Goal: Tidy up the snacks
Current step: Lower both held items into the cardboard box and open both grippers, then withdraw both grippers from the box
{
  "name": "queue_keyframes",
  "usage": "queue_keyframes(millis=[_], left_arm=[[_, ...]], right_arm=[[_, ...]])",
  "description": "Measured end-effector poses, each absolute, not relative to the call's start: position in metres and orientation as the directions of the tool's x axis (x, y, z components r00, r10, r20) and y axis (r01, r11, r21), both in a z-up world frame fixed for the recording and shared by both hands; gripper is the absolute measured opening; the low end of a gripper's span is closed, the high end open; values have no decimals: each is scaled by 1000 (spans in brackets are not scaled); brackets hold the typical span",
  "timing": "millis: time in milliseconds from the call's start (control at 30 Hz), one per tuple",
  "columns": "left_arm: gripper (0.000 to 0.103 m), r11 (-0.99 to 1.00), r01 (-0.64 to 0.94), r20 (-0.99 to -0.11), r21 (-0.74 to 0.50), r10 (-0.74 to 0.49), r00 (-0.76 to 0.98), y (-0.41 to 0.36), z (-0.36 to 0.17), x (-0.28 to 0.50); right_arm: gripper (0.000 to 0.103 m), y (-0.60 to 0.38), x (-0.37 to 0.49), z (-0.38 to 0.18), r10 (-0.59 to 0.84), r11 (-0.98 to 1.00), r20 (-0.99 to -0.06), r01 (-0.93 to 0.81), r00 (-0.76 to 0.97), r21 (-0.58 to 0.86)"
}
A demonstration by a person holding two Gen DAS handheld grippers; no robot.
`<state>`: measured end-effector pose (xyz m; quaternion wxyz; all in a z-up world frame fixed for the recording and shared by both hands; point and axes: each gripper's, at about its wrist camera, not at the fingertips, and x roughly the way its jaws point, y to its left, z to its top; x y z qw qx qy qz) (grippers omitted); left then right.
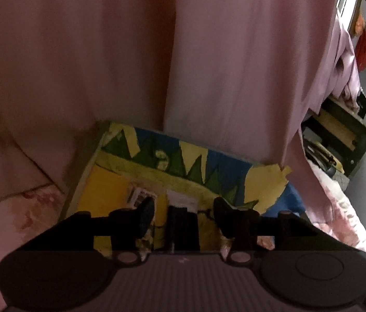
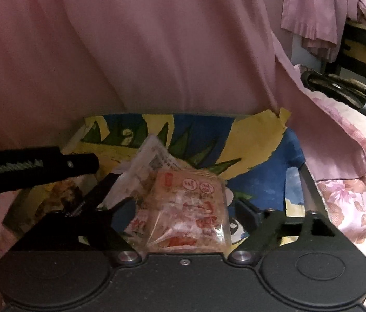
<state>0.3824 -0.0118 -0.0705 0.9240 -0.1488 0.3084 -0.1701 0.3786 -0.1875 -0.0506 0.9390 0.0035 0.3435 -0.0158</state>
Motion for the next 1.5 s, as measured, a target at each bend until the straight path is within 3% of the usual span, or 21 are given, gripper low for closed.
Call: queue_keyframes(millis=[200,467,667,967,1233,1500], left_arm=[[76,916,207,-481,-344,-361,799,-7,-38,360],[97,944,195,-404,-266,-293,867,-5,23,309],[102,966,182,-330,-185,-236,914,-10,63,261],[103,969,164,-297,-183,-214,931,-25,91,187],[103,984,158,-374,-77,-175,911,-35,67,126],[103,992,127,-539,16,-98,837,-16,21,74]], right_arm=[[98,-199,358,-25,-22,997,-595,60,803,45],[102,-213,306,39,-33,991,-434,87,900,105],[102,-214,251,81,-30,996,-298,55,954,76],[102,-225,156,104,-30,999,-174,35,984,28],[102,-237,84,97,-40,999,-206,44,978,17],[103,-259,52,83,-49,974,-340,121,939,192]])
